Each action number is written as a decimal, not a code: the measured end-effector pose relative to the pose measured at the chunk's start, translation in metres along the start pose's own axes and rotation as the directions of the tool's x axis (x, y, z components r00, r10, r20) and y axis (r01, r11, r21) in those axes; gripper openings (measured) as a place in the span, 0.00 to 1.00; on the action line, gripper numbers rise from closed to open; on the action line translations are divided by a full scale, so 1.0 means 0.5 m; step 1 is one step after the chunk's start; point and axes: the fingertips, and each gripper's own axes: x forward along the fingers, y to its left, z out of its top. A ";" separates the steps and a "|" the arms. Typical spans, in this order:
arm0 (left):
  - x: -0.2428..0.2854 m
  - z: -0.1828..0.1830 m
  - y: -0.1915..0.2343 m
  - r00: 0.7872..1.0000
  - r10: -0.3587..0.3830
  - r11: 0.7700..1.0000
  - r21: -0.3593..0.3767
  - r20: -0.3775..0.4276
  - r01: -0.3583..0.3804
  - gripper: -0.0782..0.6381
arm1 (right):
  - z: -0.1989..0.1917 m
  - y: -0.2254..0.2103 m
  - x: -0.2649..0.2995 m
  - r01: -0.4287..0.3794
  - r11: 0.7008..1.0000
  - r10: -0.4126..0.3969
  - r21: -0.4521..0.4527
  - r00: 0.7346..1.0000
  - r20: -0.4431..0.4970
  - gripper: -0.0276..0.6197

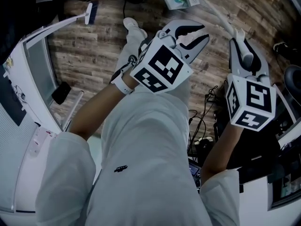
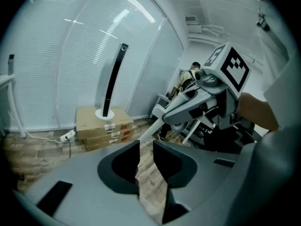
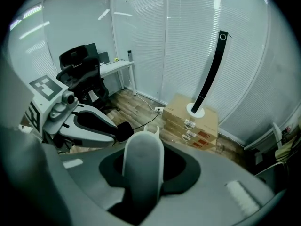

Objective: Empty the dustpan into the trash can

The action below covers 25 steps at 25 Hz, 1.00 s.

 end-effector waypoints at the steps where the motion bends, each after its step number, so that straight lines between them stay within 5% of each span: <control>1: 0.007 0.005 -0.011 0.999 -0.032 0.999 0.037 0.000 0.032 0.23 | 0.003 0.001 -0.006 -0.002 1.000 0.002 -0.003 1.000 0.003 0.22; 7: 0.048 0.020 -0.050 0.991 -0.134 0.950 0.283 -0.022 0.134 0.28 | 0.011 0.000 -0.040 -0.010 1.000 0.011 -0.023 1.000 0.014 0.22; 12: 0.072 0.035 -0.056 0.983 -0.179 0.911 0.373 -0.032 0.178 0.30 | 0.013 0.003 -0.064 -0.019 0.999 0.020 -0.030 1.000 0.023 0.22; 19: 0.078 0.042 -0.069 0.949 -0.301 0.802 0.514 -0.088 0.303 0.34 | 0.016 0.021 -0.092 -0.034 0.999 0.035 -0.040 0.999 0.026 0.22; 25: 0.081 0.052 -0.091 0.934 -0.337 0.744 0.574 -0.119 0.342 0.34 | 0.012 0.036 -0.109 -0.034 0.998 0.035 -0.056 0.999 0.029 0.22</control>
